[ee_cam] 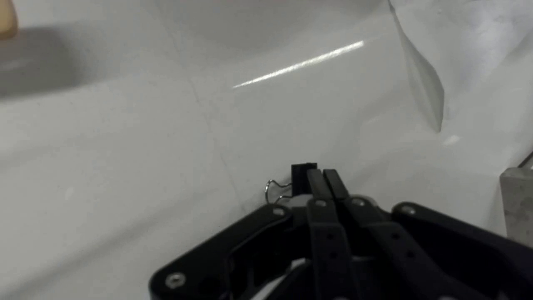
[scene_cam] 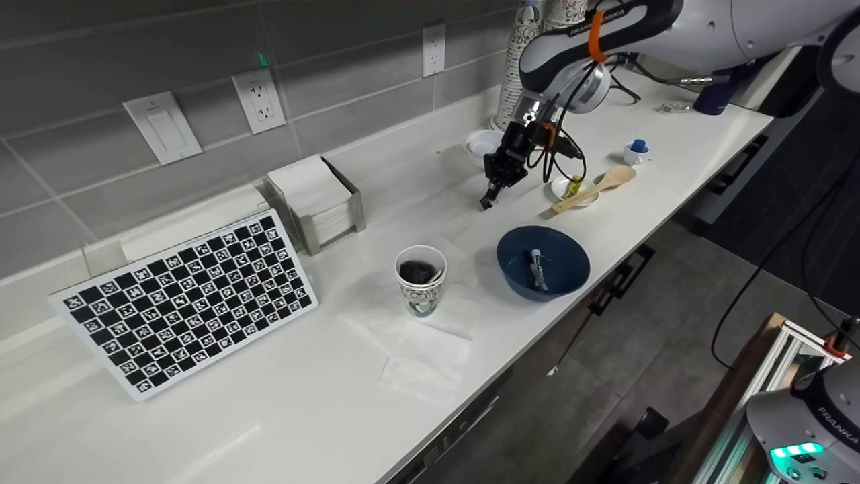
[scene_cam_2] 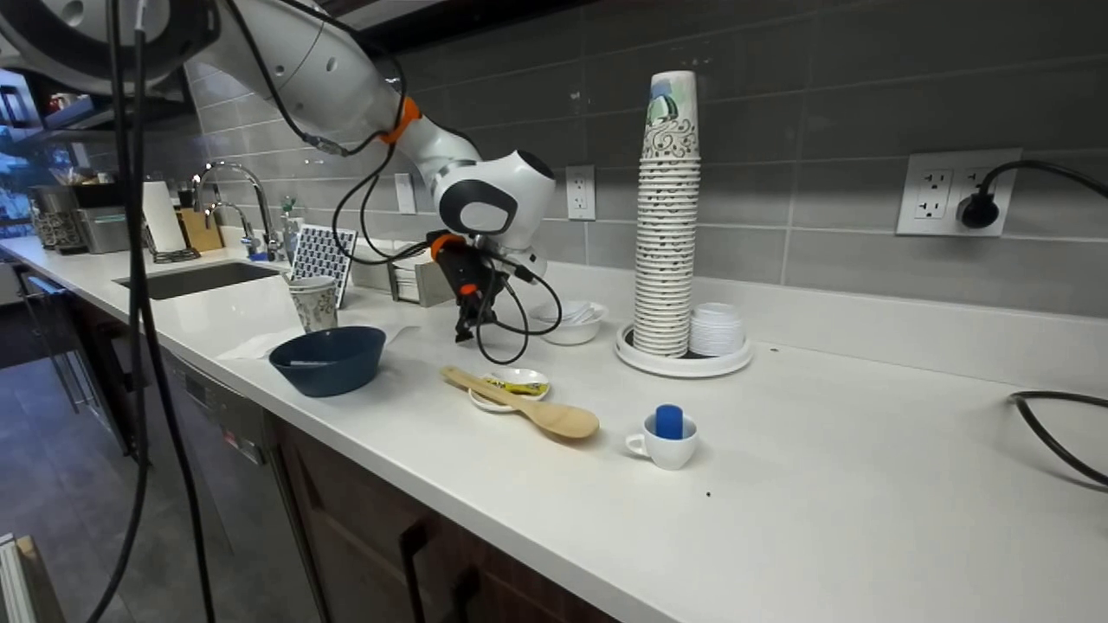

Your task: Put the clip on the white plate

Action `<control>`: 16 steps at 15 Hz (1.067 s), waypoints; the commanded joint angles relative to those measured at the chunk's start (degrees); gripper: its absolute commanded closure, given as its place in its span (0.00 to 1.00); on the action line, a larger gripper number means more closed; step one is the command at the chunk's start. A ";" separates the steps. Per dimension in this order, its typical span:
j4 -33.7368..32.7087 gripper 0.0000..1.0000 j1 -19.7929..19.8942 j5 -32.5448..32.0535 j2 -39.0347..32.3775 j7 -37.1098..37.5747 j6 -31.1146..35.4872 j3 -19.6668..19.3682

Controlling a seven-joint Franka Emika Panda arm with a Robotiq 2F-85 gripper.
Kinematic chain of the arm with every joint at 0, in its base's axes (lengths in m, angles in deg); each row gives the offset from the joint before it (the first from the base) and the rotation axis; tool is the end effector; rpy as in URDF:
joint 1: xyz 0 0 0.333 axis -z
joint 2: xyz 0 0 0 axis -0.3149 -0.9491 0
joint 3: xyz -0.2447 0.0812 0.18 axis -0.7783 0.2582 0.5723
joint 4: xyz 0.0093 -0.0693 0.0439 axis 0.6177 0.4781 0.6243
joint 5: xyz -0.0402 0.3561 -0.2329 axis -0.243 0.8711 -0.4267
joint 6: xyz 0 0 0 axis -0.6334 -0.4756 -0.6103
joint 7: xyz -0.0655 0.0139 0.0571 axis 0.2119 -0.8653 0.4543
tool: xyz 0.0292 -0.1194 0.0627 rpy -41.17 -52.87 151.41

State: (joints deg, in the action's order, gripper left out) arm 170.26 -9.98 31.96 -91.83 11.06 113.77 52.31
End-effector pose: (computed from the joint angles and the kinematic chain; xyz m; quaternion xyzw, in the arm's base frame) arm 0.7103 -0.0267 0.2115 -0.9501 0.1518 0.0633 0.2651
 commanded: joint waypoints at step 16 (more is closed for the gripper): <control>43.23 0.99 -0.14 -3.69 31.00 8.79 32.29 -7.04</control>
State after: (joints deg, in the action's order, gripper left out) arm 207.30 -9.11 30.77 -65.37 15.56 140.08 47.03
